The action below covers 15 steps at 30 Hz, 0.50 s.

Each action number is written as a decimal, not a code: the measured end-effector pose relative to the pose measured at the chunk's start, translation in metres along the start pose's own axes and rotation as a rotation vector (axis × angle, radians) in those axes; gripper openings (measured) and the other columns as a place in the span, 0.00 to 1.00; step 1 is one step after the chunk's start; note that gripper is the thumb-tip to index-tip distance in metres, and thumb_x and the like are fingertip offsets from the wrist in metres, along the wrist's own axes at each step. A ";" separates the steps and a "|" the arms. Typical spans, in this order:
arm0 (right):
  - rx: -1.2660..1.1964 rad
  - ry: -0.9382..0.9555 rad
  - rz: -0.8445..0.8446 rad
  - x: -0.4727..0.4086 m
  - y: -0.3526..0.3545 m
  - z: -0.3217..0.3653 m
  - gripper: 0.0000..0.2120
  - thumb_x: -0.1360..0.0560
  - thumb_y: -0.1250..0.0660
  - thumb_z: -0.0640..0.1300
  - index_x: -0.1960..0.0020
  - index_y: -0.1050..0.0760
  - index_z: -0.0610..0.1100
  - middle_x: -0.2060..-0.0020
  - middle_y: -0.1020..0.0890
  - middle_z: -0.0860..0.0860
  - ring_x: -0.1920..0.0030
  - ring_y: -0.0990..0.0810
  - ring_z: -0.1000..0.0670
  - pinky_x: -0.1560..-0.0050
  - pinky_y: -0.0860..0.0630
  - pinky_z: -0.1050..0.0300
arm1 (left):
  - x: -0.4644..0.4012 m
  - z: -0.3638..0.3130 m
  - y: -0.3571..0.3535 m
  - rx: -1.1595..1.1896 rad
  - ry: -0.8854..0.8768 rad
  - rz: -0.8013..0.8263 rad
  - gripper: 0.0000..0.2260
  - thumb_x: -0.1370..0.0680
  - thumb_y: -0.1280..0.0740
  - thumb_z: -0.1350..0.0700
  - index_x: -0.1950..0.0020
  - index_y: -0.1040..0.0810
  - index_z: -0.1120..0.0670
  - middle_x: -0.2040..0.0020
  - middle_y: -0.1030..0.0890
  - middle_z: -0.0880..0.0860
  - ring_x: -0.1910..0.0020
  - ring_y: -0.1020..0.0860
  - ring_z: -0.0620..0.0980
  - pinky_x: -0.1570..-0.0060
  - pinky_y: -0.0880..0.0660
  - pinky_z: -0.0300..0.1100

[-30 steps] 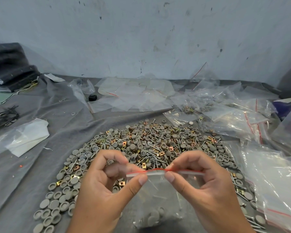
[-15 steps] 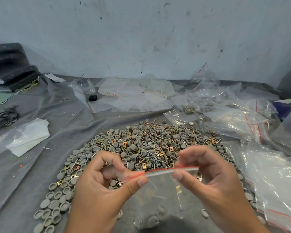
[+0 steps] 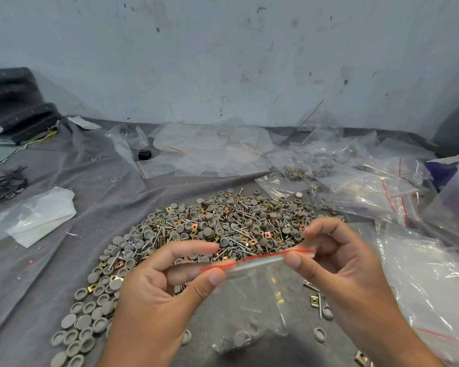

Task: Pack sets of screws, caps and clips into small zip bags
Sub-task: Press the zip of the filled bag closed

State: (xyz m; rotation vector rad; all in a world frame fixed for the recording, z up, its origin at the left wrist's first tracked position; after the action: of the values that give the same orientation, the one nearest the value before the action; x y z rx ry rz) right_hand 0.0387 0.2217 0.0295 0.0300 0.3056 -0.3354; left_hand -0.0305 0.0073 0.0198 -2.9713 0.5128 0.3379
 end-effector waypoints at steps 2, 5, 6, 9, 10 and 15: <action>0.028 0.001 0.043 0.002 -0.003 0.000 0.22 0.38 0.20 0.65 0.51 0.19 0.55 0.61 0.16 0.51 0.62 0.20 0.55 0.63 0.25 0.66 | 0.000 -0.001 0.002 -0.006 -0.008 -0.011 0.27 0.44 0.20 0.30 0.50 0.16 0.40 0.58 0.12 0.52 0.60 0.14 0.47 0.65 0.22 0.31; 0.060 0.008 0.079 0.003 -0.008 0.001 0.21 0.36 0.21 0.64 0.49 0.18 0.55 0.57 0.15 0.49 0.57 0.18 0.53 0.59 0.23 0.64 | -0.001 0.000 0.002 0.047 -0.012 -0.022 0.26 0.42 0.19 0.33 0.48 0.17 0.39 0.57 0.12 0.54 0.59 0.14 0.46 0.63 0.22 0.30; 0.061 0.007 0.078 0.003 -0.009 0.000 0.21 0.36 0.21 0.64 0.49 0.18 0.55 0.57 0.15 0.48 0.57 0.18 0.52 0.58 0.23 0.63 | -0.001 0.000 0.001 0.058 -0.012 -0.021 0.27 0.43 0.19 0.33 0.48 0.17 0.39 0.58 0.12 0.54 0.60 0.14 0.45 0.63 0.22 0.30; 0.088 0.019 0.076 0.004 -0.011 0.002 0.21 0.37 0.20 0.64 0.49 0.18 0.56 0.57 0.14 0.47 0.58 0.17 0.51 0.58 0.22 0.62 | 0.000 0.004 -0.001 0.053 -0.029 -0.014 0.29 0.45 0.17 0.34 0.49 0.18 0.40 0.58 0.13 0.56 0.62 0.16 0.48 0.61 0.20 0.40; 0.104 0.028 0.079 0.005 -0.012 0.003 0.20 0.37 0.20 0.63 0.49 0.18 0.56 0.57 0.14 0.47 0.59 0.17 0.50 0.59 0.21 0.62 | 0.000 0.006 -0.002 0.039 -0.043 -0.018 0.29 0.46 0.17 0.34 0.49 0.18 0.41 0.58 0.13 0.56 0.63 0.17 0.48 0.59 0.20 0.43; 0.041 0.093 0.079 0.008 -0.018 0.007 0.16 0.37 0.18 0.56 0.54 0.20 0.56 0.63 0.15 0.50 0.63 0.17 0.53 0.63 0.22 0.64 | 0.000 0.006 -0.001 0.048 -0.072 -0.032 0.25 0.47 0.16 0.35 0.58 0.21 0.42 0.62 0.14 0.57 0.65 0.16 0.48 0.64 0.21 0.34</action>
State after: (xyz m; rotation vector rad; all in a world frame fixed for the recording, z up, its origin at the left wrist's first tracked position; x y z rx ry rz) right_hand 0.0418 0.2012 0.0346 0.0981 0.3884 -0.2618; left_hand -0.0317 0.0094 0.0137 -2.9054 0.4591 0.4213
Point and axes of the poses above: each hand's wrist, its own x-axis away from the middle knuckle, its own y-axis out of the back of the hand, z = x × y, the point moved 5 cm from there along -x, towards the middle knuckle
